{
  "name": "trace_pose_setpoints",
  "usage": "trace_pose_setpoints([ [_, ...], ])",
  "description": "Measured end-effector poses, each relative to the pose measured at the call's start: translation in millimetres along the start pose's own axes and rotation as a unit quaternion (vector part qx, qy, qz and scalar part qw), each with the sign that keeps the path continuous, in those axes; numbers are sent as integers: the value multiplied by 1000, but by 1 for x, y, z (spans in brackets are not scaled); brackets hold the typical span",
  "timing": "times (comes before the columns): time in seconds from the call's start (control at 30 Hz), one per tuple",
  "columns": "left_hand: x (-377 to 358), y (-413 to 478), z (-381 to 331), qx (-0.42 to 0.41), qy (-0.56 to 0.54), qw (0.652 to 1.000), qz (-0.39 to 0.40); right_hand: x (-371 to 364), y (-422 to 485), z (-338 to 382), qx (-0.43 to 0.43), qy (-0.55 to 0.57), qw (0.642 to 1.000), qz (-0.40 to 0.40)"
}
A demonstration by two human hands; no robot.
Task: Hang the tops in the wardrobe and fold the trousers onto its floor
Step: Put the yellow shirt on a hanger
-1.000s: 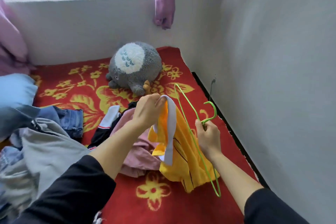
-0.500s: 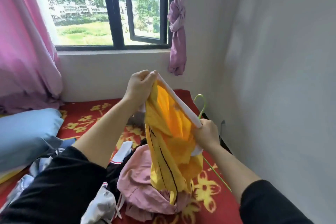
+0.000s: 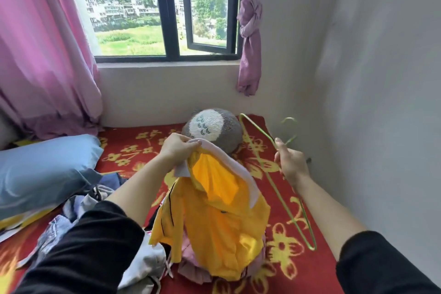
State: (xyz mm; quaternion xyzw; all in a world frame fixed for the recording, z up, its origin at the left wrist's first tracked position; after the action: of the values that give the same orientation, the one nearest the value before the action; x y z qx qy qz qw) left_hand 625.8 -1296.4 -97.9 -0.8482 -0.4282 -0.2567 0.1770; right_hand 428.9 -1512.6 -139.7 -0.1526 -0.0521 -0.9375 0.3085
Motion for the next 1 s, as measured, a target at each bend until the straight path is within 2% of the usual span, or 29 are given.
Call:
trace_pose_setpoints([
  [0.1, -10, 6, 18, 12, 47, 998, -28, -1, -8, -17, -56, 7, 998, -8],
  [0.23, -16, 12, 39, 18, 93, 993, -72, -3, -20, -47, -70, -25, 996, 44],
  [0.33, -16, 14, 45, -15, 107, 991, -80, -5, -23, -60, -38, -111, 991, 69],
  [0.4, -18, 14, 44, -64, 132, 988, -48, -10, -26, -61, -7, -167, 983, 79],
  [0.53, -30, 6, 31, -167, 180, 969, -13, -33, -30, -47, 52, -183, 978, 87],
  [0.67, -42, -7, 13, -218, 149, 965, -6, -66, -36, -34, 91, -221, 966, 104],
  [0.77, -46, -15, 5, -230, 133, 962, 66, -85, -40, -31, 97, -179, 973, 107],
  [0.87, -41, -21, 13, -171, 99, 961, 192, -88, -41, -26, 90, -91, 988, 84],
  [0.93, -36, -20, 23, -173, 118, 965, 161, -89, -43, -21, 96, -60, 990, 84],
  [1.0, -35, -19, 29, -212, 265, 935, 104, -93, -46, -16, 106, -34, 990, 92],
])
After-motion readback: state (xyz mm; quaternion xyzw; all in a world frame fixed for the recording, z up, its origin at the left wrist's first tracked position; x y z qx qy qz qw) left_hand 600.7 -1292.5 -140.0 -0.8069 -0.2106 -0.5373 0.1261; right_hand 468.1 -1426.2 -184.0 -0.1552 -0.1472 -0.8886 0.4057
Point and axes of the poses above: each hand's wrist, its own y-axis towards the middle knuckle, its own x-axis out of the back of the hand, z = x × y, the point moved 2 cm from there along y, towards the middle knuckle, and after that the axes turned 5 degrees about z, right-handed, at the moved point
